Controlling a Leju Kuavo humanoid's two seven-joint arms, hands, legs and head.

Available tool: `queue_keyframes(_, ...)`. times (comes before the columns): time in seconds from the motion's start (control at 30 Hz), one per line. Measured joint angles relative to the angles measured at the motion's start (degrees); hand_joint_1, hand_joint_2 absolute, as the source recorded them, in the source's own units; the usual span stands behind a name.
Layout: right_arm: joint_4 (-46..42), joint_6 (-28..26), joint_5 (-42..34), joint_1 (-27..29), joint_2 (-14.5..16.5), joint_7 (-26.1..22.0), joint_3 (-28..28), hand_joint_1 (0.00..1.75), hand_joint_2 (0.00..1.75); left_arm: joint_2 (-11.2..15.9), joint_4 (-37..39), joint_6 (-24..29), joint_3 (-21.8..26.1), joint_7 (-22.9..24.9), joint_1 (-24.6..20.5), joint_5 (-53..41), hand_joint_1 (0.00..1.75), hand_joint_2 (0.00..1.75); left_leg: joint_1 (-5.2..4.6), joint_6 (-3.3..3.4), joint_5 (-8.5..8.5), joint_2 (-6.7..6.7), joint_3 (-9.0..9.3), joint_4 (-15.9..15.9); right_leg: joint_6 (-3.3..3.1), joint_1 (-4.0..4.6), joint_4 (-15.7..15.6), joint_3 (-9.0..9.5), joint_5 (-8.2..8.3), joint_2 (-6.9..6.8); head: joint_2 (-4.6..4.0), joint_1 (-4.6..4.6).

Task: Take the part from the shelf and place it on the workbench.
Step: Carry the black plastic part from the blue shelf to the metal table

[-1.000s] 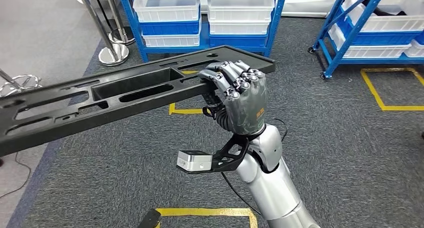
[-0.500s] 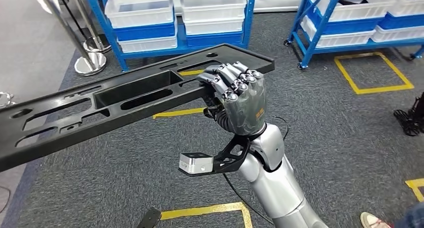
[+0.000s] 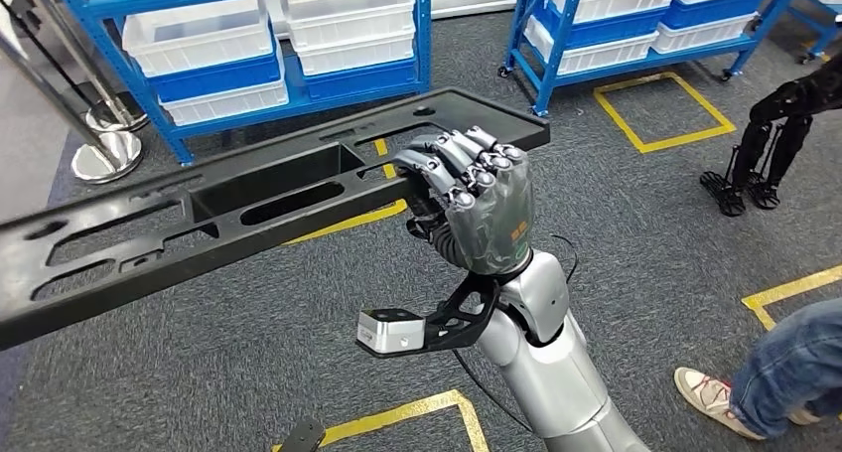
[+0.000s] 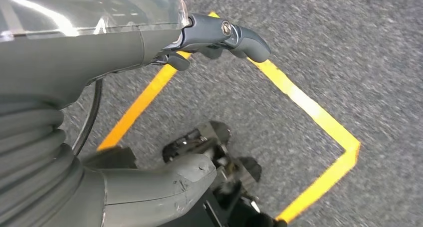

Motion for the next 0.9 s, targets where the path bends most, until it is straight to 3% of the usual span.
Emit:
queue_keyframes(0.07,-0.8,0.0,0.3,0.3,-0.3,0.2,0.0,1.75,1.75,0.3,0.0,0.3,0.0,0.2,-0.1,0.4,0.0,1.75,0.17,0.57,0.64,1.39,0.53,-1.2,0.54,0.25,1.4,-0.7,-1.05,-1.92,0.0,0.04)
queue_keyframes(0.13,-1.3,-0.1,0.7,0.4,-0.5,0.5,0.0,1.75,1.75,0.6,0.0,0.4,0.1,0.2,0.0,1.2,0.0,1.75,0.07,0.95,0.92,2.92,0.8,-1.8,0.85,0.4,6.6,-3.23,-4.21,-5.03,0.0,0.07)
queue_keyframes(0.2,-1.5,-0.1,1.1,0.9,-0.7,0.8,0.0,1.75,1.75,1.1,0.0,0.4,0.4,0.1,0.5,1.6,0.0,1.75,-0.05,1.02,0.85,4.55,0.75,-1.8,1.19,0.17,12.9,-6.27,-6.81,-6.17,0.0,0.09)
queue_keyframes(0.23,-1.6,-0.1,1.1,1.3,-0.8,0.9,0.0,1.75,1.75,1.4,0.0,0.4,0.5,0.0,0.8,1.7,0.0,1.75,-0.07,1.0,0.79,5.34,0.72,-1.7,1.35,0.0,14.1,-6.78,-6.8,-6.46,0.0,0.08)
queue_keyframes(0.27,-1.7,-0.1,1.1,1.6,-1.0,0.9,0.0,1.75,1.75,1.6,0.0,0.3,0.6,0.0,0.9,1.7,0.0,1.75,-0.07,0.91,0.7,6.07,0.7,-1.6,1.5,-0.19,13.2,-6.23,-5.83,-6.75,0.0,0.09)
queue_keyframes(0.33,-2.1,-0.1,1.1,1.9,-1.1,1.0,0.0,1.75,1.75,1.8,0.0,0.2,0.6,-0.1,1.0,1.8,0.0,1.75,-0.06,0.49,0.3,7.3,0.64,-1.1,1.59,-0.35,6.4,-2.36,-2.74,-8.65,0.0,0.09)
queue_keyframes(0.4,-2.5,-0.1,1.1,2.0,-1.1,1.0,0.0,1.75,1.75,2.0,0.0,0.2,0.7,-0.2,1.0,1.8,0.0,1.75,-0.31,-0.22,-0.33,8.24,0.53,-0.3,1.08,-0.15,1.0,0.55,-1.19,-10.3,0.0,0.07)
queue_keyframes(0.43,-2.6,-0.1,1.1,2.0,-1.1,0.9,0.0,1.75,1.75,2.1,0.0,0.2,0.7,-0.2,1.0,1.8,0.0,1.75,-0.41,-0.57,-0.53,8.65,0.53,-0.1,0.7,0.07,0.3,0.79,-1.29,-10.47,0.0,0.06)
queue_keyframes(0.5,-2.9,-0.1,1.0,2.2,-1.1,0.8,0.0,1.75,1.75,2.2,0.0,0.2,0.9,-0.3,1.0,2.0,0.0,1.75,-0.33,-1.21,-0.71,9.45,0.72,-0.1,-0.09,0.22,0.3,0.62,-1.06,-9.15,0.0,0.07)
queue_keyframes(0.57,-3.1,-0.1,1.0,2.4,-1.2,0.4,0.0,1.75,1.75,2.2,0.0,0.1,0.9,-0.6,1.0,2.1,0.0,1.75,-0.03,-1.82,-2.08,7.97,0.33,1.3,-0.81,0.08,0.0,0.57,-0.72,-8.0,0.0,0.05)
queue_keyframes(0.63,-3.3,-0.1,1.0,2.7,-1.1,-0.1,0.0,1.75,1.75,2.2,0.0,-0.2,1.0,-1.0,1.0,2.0,0.0,1.75,0.18,-2.14,-5.61,5.08,-1.94,6.8,-1.29,0.05,-0.1,0.52,-0.45,-6.83,0.0,0.04)
queue_keyframes(0.7,-3.4,-0.1,0.9,3.6,-1.1,-0.7,0.0,1.75,1.75,2.2,0.0,-0.6,1.0,-1.3,1.2,1.8,0.0,1.75,0.16,-2.09,-8.63,3.87,-5.18,14.0,-1.53,0.35,-0.1,0.43,-0.35,-5.46,0.0,0.05)
queue_keyframes(0.73,-3.4,-0.1,0.8,4.1,-1.1,-1.0,0.0,1.75,1.75,2.2,0.0,-0.8,1.0,-1.4,1.2,1.6,0.0,1.75,0.12,-1.95,-8.76,3.7,-6.08,15.7,-1.58,0.52,0.0,0.41,-0.33,-4.71,0.0,0.05)
queue_keyframes(0.77,-3.4,-0.1,0.7,4.6,-1.1,-1.4,0.0,1.75,1.75,2.2,0.0,-0.9,1.0,-1.6,1.2,1.5,0.0,1.75,0.08,-1.71,-7.76,3.55,-6.01,15.4,-1.61,0.64,0.1,0.4,-0.32,-3.92,0.0,0.06)
queue_keyframes(0.8,-3.5,-0.1,0.4,5.0,-1.1,-1.7,0.0,1.75,1.75,2.2,0.0,-1.1,1.0,-1.8,1.1,1.4,0.0,1.75,0.04,-1.39,-5.9,3.21,-4.96,12.9,-1.62,0.71,0.2,0.4,-0.31,-3.1,0.0,0.05)
queue_keyframes(0.87,-3.6,-0.1,-0.2,5.2,-1.1,-2.1,0.0,1.75,1.75,2.2,0.0,-1.3,1.0,-2.0,1.0,1.3,0.0,1.75,0.02,-0.61,-2.24,0.8,-1.65,5.5,-1.5,0.72,0.3,0.33,-0.25,-1.64,0.0,0.06)
queue_keyframes(0.9,-3.7,-0.1,-0.6,5.2,-1.1,-2.2,0.0,1.75,1.75,2.3,0.0,-1.3,1.0,-2.1,1.0,1.3,0.0,1.75,-0.02,-0.32,-1.35,-0.42,-0.41,2.7,-1.3,0.63,0.4,0.19,-0.13,-0.98,0.0,0.05)
